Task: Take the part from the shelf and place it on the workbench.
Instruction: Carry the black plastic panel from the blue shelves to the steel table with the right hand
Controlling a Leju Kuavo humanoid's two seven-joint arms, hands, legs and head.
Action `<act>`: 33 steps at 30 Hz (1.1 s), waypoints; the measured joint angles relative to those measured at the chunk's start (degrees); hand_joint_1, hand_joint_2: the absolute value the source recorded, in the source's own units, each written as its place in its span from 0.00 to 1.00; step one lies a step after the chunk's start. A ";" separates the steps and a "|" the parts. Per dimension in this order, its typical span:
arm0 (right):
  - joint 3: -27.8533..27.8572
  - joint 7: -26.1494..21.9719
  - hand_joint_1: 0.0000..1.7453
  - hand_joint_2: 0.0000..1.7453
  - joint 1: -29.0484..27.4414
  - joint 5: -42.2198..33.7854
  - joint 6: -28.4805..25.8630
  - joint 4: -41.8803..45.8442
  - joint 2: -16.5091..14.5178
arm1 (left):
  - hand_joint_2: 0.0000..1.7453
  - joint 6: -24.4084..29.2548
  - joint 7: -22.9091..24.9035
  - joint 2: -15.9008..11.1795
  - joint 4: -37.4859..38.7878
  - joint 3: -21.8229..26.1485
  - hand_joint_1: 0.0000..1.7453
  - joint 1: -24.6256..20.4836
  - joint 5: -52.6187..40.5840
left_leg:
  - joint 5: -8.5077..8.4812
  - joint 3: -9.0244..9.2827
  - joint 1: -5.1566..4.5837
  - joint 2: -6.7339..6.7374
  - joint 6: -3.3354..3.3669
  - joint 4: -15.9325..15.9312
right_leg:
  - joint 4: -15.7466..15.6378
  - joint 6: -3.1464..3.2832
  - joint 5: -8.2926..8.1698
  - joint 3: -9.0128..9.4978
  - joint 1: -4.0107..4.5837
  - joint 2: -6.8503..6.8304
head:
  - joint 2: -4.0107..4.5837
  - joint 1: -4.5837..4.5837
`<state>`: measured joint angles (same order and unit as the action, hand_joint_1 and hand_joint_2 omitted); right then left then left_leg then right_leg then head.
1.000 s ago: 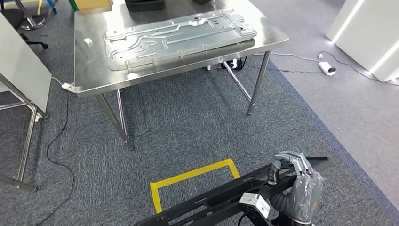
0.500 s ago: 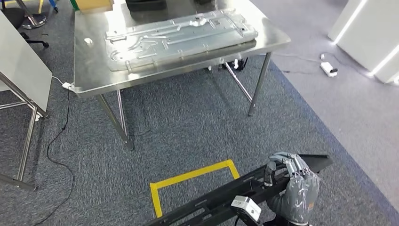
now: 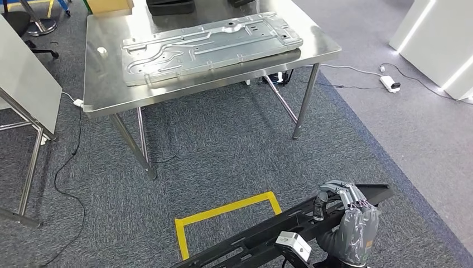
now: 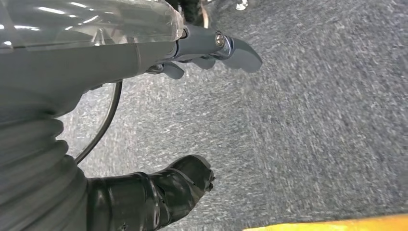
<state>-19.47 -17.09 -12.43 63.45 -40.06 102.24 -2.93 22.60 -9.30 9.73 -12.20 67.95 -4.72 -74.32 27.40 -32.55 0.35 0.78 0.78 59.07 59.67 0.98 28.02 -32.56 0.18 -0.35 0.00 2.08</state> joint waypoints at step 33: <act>0.00 0.51 1.00 1.00 -0.17 0.11 0.00 -0.11 0.07 | 1.00 0.04 0.03 0.32 0.00 -0.02 0.00 0.00 -0.09 | -0.29 0.50 0.21 0.01 0.05 -0.98 | -0.31 -1.19 0.04 0.32 -0.42 -1.36 | 0.00 -0.08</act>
<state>-19.47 -16.58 -12.59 63.55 -40.06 102.13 -2.86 22.64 -9.27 10.04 -12.20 67.93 -4.72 -74.42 27.11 -32.05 0.56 0.80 0.83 58.10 59.36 -0.21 28.07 -32.24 -0.24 -1.71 0.00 2.00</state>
